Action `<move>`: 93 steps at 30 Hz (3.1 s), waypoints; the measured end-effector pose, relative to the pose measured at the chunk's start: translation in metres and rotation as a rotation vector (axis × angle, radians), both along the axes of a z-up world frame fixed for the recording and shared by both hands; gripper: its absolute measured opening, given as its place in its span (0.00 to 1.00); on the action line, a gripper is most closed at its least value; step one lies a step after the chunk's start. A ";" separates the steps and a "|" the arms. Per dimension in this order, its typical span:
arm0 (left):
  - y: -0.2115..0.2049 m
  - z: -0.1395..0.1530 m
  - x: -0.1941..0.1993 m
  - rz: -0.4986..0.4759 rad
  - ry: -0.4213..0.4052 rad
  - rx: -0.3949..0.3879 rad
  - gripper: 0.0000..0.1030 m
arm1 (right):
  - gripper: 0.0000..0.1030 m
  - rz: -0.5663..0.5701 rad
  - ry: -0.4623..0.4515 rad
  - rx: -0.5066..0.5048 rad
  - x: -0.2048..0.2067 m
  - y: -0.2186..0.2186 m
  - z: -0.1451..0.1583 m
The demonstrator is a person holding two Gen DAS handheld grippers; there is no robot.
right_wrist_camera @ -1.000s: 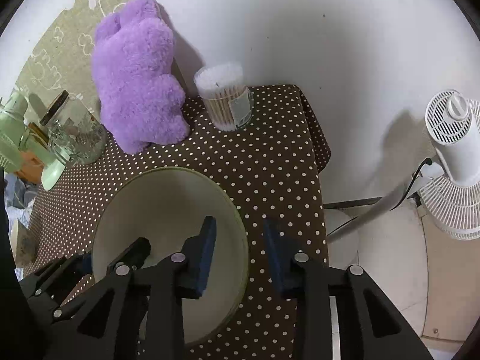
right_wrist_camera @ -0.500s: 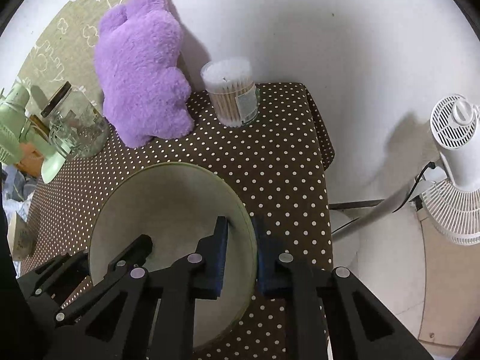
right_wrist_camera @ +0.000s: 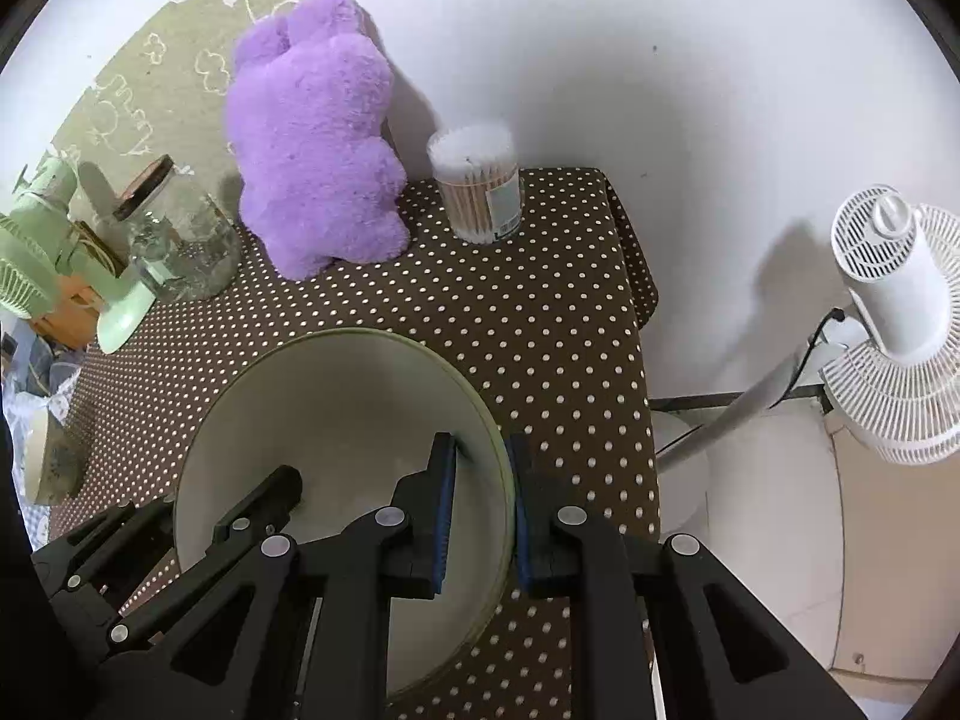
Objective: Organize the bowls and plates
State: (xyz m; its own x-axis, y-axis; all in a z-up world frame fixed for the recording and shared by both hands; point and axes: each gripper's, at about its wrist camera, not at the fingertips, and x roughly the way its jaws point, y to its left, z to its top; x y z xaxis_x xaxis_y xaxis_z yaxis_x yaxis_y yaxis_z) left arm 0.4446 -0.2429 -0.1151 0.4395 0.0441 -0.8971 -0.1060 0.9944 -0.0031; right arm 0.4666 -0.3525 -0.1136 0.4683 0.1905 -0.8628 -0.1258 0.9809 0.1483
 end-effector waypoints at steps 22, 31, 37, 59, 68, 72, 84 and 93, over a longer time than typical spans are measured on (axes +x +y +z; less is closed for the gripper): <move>0.023 0.077 -0.097 -0.068 -0.064 -0.009 0.18 | 0.19 -0.074 -0.062 -0.008 -0.103 0.024 0.073; 0.040 0.097 -0.135 -0.098 -0.087 -0.018 0.18 | 0.19 -0.107 -0.085 -0.023 -0.158 0.037 0.097; 0.056 0.109 -0.164 -0.085 -0.107 -0.029 0.19 | 0.19 -0.110 -0.103 -0.025 -0.187 0.052 0.110; 0.104 0.095 -0.250 -0.100 -0.093 -0.043 0.20 | 0.19 -0.141 -0.094 -0.042 -0.286 0.106 0.101; 0.114 0.068 -0.267 -0.125 -0.062 -0.041 0.20 | 0.19 -0.162 -0.042 -0.057 -0.303 0.117 0.075; 0.119 0.056 -0.271 -0.124 -0.042 -0.044 0.20 | 0.19 -0.162 -0.018 -0.063 -0.307 0.123 0.062; 0.131 0.028 -0.276 -0.103 0.022 -0.048 0.22 | 0.19 -0.150 0.049 -0.095 -0.307 0.141 0.034; 0.130 0.018 -0.273 -0.109 0.055 -0.083 0.22 | 0.19 -0.152 0.066 -0.127 -0.304 0.139 0.026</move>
State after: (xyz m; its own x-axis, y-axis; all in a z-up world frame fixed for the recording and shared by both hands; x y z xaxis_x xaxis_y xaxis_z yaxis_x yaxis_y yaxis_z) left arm 0.1713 -0.1130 -0.0972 0.3881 -0.0766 -0.9184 0.0008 0.9966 -0.0828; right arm 0.1627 -0.2139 -0.0878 0.4246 0.0098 -0.9053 0.0312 0.9992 0.0255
